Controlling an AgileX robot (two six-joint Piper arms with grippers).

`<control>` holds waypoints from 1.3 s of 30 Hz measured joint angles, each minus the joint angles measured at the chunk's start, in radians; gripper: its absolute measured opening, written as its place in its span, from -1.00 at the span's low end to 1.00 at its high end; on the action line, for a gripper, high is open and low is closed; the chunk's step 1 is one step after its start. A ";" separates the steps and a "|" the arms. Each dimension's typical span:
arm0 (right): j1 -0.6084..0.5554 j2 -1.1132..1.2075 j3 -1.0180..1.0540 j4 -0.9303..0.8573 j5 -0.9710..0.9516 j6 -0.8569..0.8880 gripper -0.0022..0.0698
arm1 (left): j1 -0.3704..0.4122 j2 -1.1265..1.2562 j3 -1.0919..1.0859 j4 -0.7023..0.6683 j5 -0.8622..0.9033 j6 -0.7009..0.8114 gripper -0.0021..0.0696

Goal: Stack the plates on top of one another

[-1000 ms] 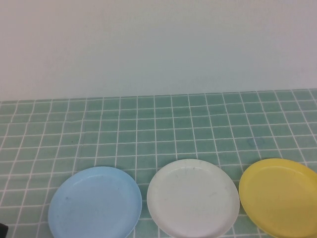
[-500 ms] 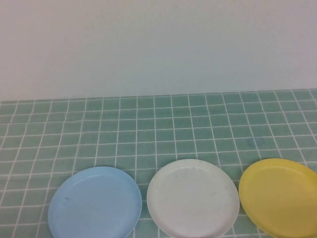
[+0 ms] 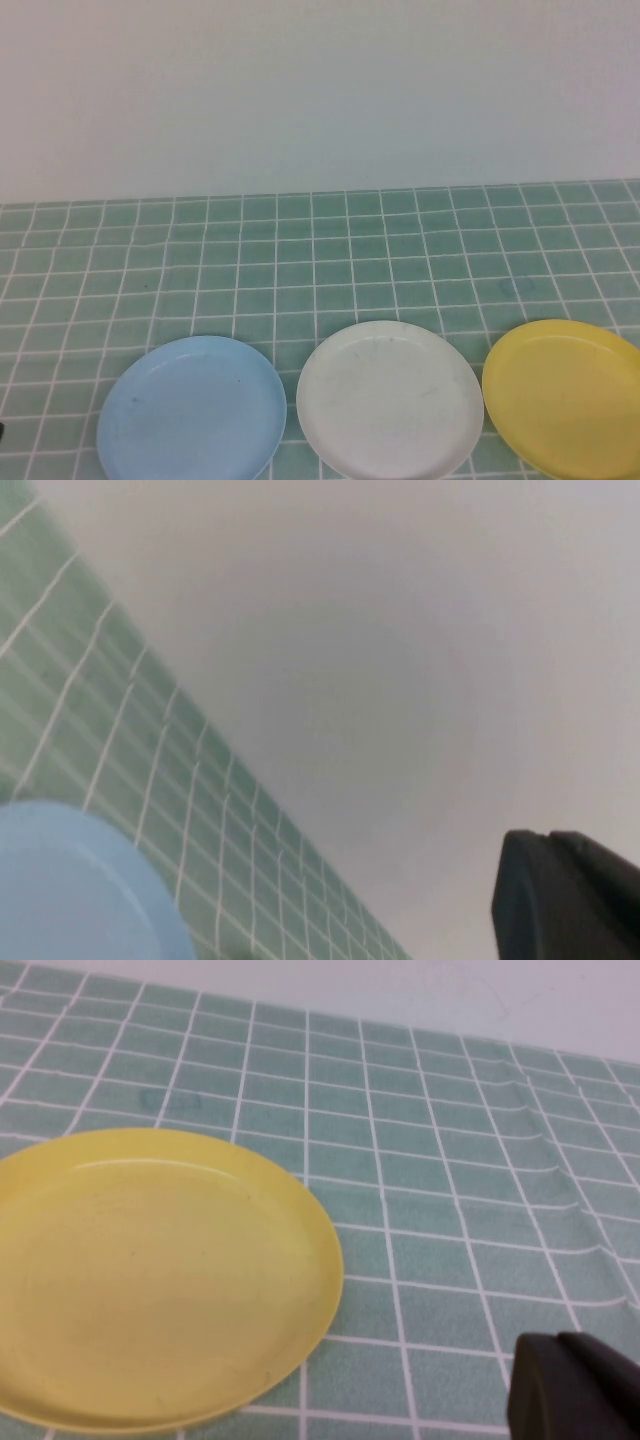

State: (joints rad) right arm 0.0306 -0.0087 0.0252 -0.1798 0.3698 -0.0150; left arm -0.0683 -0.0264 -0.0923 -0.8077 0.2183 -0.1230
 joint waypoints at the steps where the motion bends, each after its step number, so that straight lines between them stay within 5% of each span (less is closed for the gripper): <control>1: 0.000 0.000 0.000 0.000 0.000 0.000 -0.95 | 0.000 0.002 -0.029 0.000 0.012 0.035 -0.94; 15: 0.000 0.000 0.000 0.000 0.000 0.000 -0.95 | 0.002 0.452 -0.440 0.415 0.451 -0.146 -0.94; 22: 0.041 0.000 0.000 0.000 0.000 0.000 -0.95 | 0.002 0.698 -0.507 0.440 0.510 -0.088 -0.93; 27: 0.041 0.000 0.000 0.000 0.000 0.000 -0.95 | 0.002 0.876 -0.512 0.450 0.457 -0.072 -0.68; 33: 0.041 0.000 0.000 0.000 0.000 0.000 -0.95 | 0.002 1.103 -0.518 0.455 0.371 -0.031 -0.14; 39: 0.041 0.000 0.000 0.000 0.000 0.000 -0.95 | 0.002 1.356 -0.599 0.455 0.391 0.097 -0.07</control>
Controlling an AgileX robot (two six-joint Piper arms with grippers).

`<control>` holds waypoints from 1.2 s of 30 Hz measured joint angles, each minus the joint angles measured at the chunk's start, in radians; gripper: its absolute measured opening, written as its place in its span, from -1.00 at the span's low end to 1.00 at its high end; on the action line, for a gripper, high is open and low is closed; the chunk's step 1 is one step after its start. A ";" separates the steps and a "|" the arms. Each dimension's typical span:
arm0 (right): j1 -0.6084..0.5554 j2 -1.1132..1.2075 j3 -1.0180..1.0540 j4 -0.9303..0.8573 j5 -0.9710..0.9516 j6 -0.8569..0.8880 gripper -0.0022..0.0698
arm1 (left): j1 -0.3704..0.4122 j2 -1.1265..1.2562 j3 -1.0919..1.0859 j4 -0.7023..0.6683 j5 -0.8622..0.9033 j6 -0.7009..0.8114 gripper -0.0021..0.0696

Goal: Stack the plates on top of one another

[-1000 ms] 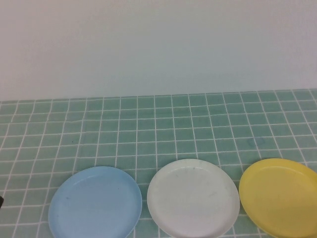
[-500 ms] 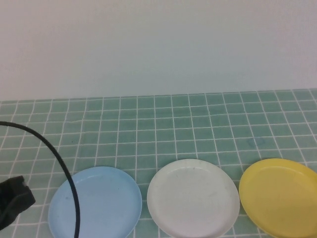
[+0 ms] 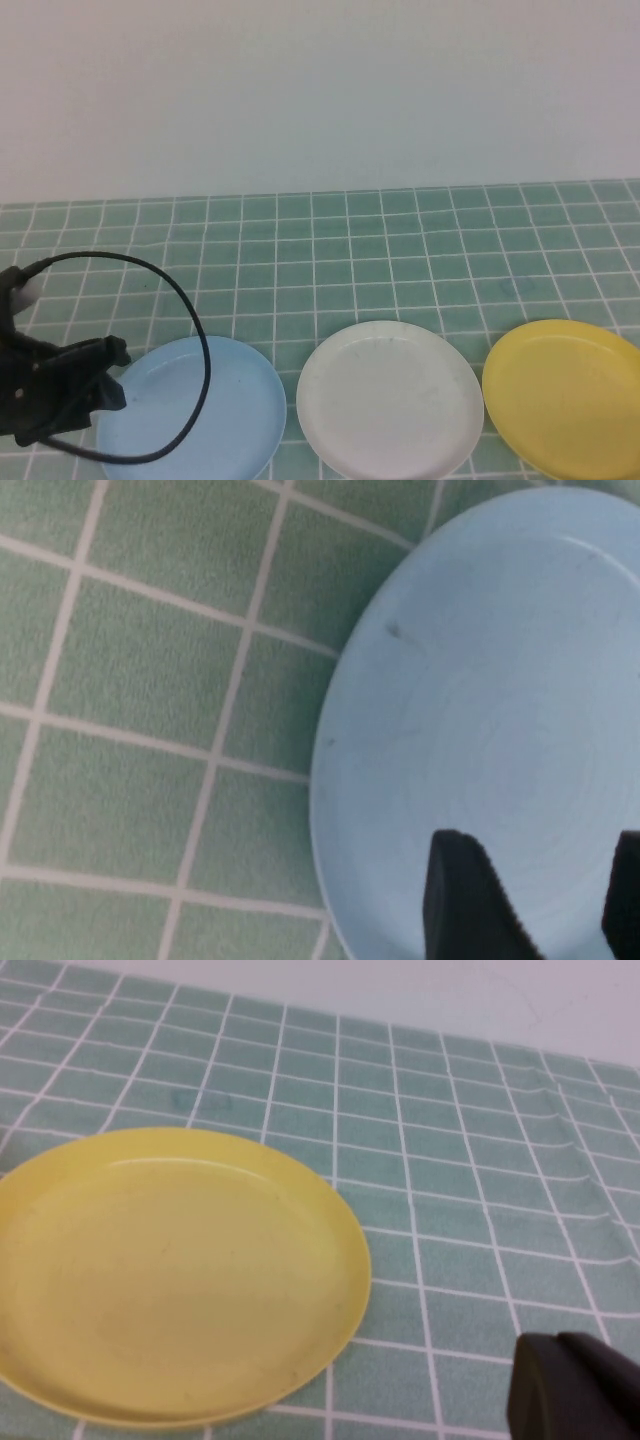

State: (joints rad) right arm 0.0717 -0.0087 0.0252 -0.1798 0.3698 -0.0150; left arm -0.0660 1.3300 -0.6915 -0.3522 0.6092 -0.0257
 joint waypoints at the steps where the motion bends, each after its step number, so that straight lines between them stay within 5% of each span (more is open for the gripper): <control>1: 0.000 0.000 0.000 0.000 0.000 0.000 -0.95 | 0.000 0.027 -0.015 0.003 0.002 0.012 -0.07; 23: 0.000 0.000 0.000 0.000 0.000 0.000 -0.95 | 0.000 0.276 -0.152 0.202 -0.019 -0.010 -0.08; 31: 0.000 0.000 0.000 0.000 0.000 0.000 -0.95 | 0.000 0.360 -0.152 0.190 -0.029 -0.010 -0.35; 36: 0.000 0.000 0.000 0.000 0.000 0.000 -0.95 | 0.000 0.375 -0.152 0.195 -0.041 -0.008 -0.71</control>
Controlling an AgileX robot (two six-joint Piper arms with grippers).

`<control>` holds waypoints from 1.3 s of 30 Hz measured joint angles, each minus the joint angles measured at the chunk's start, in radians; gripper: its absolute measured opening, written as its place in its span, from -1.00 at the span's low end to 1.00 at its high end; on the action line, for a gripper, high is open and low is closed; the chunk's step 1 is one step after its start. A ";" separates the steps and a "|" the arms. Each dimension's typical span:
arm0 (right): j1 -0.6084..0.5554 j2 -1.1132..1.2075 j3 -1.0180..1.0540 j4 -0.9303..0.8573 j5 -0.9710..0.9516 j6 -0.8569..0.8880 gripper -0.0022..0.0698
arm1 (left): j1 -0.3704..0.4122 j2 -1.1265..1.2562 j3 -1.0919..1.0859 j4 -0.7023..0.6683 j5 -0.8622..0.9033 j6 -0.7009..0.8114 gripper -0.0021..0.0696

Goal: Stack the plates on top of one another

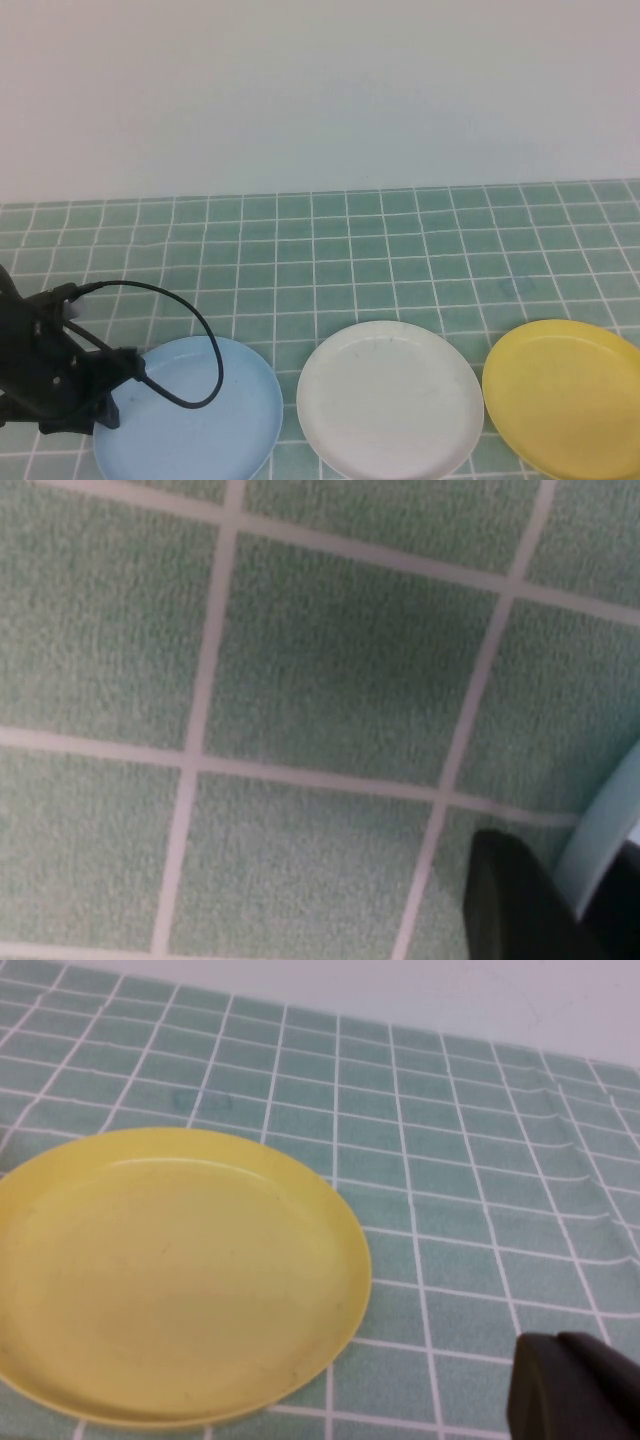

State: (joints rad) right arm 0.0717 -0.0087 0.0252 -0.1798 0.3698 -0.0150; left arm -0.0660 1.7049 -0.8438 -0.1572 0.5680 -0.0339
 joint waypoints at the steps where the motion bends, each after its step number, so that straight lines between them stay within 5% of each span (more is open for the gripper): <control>1: 0.000 0.000 0.000 0.000 0.000 0.000 -0.95 | 0.000 0.000 0.000 0.000 -0.003 0.002 -0.84; 14: 0.000 0.000 0.000 0.000 0.000 0.000 -0.95 | 0.000 -0.073 -0.087 -0.009 0.056 0.034 -0.94; 20: 0.000 0.000 0.000 0.000 0.000 0.000 -0.95 | -0.021 -0.133 -0.242 -0.200 0.197 0.136 -0.94; 25: 0.000 0.000 0.000 0.000 0.000 0.000 -0.95 | -0.116 -0.140 -0.339 -0.322 0.266 0.198 -0.94; 33: 0.000 0.000 0.000 0.000 0.000 0.000 -0.95 | -0.351 -0.096 -0.350 -0.328 0.185 0.178 -0.94; 39: 0.000 0.000 0.000 0.000 0.000 0.000 -0.95 | -0.404 -0.007 -0.350 -0.324 0.179 0.158 -0.94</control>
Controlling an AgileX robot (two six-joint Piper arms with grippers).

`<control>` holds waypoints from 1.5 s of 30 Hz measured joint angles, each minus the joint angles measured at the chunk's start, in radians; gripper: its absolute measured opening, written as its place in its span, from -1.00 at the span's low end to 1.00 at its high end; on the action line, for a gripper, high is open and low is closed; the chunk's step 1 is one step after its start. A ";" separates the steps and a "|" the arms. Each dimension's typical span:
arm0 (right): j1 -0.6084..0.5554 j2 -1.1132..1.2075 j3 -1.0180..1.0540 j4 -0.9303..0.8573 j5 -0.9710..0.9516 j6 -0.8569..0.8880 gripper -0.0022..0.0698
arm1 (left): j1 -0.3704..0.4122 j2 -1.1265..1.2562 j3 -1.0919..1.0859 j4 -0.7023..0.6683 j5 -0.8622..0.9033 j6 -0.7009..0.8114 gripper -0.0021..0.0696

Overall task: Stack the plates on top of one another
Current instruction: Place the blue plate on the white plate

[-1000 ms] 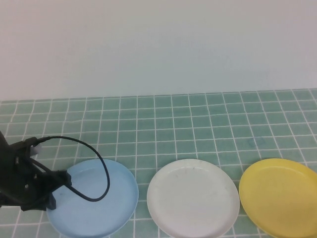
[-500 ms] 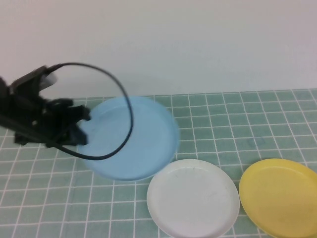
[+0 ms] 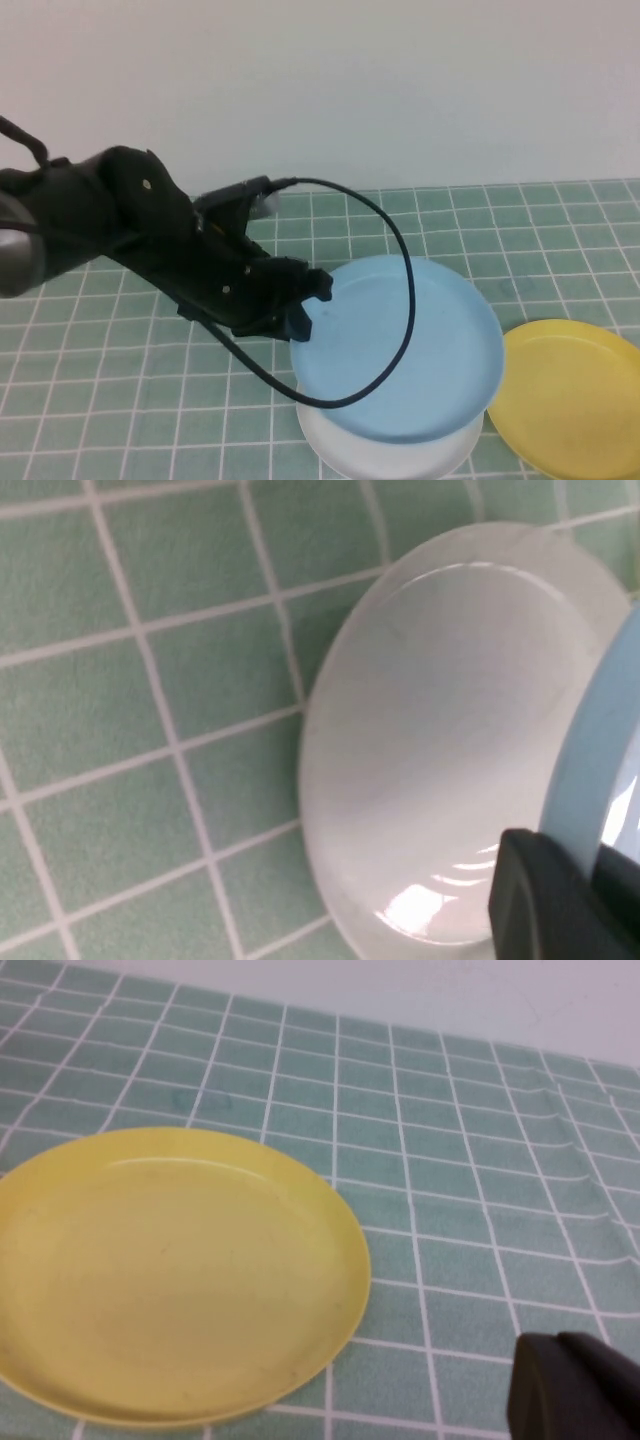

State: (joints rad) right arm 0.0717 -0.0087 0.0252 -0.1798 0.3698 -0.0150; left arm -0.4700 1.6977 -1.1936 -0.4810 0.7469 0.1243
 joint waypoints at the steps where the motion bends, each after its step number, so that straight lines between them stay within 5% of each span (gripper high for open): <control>1: 0.000 0.000 0.000 0.000 0.000 0.000 -0.95 | -0.002 0.019 0.000 0.000 0.000 -0.002 -0.94; 15: 0.000 0.000 0.000 0.000 0.000 0.000 -0.95 | -0.002 0.139 0.000 -0.016 -0.007 -0.004 -0.89; 20: 0.000 0.000 0.000 0.000 0.000 0.000 -0.95 | -0.002 0.139 0.000 -0.016 0.010 -0.004 -0.49; 24: 0.000 0.000 0.000 0.000 0.000 0.000 -0.95 | -0.002 0.139 0.000 -0.013 0.031 -0.004 0.06; 26: 0.000 0.000 0.000 0.000 0.000 0.000 -0.95 | -0.002 0.139 0.000 -0.018 0.036 -0.002 0.12; 35: 0.000 0.000 0.000 0.000 0.000 0.000 -0.95 | -0.002 0.105 -0.006 0.039 0.069 -0.002 -0.25; 42: 0.000 0.000 0.000 0.000 0.000 0.000 -0.95 | -0.002 -0.007 -0.089 0.074 0.074 -0.002 -0.90; 45: 0.000 0.000 0.000 0.000 0.000 0.000 -0.95 | -0.002 -0.065 -0.127 0.074 0.078 -0.002 -0.94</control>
State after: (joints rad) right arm 0.0717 -0.0087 0.0252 -0.1798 0.3698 -0.0150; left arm -0.4724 1.6325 -1.3206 -0.4074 0.8249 0.1221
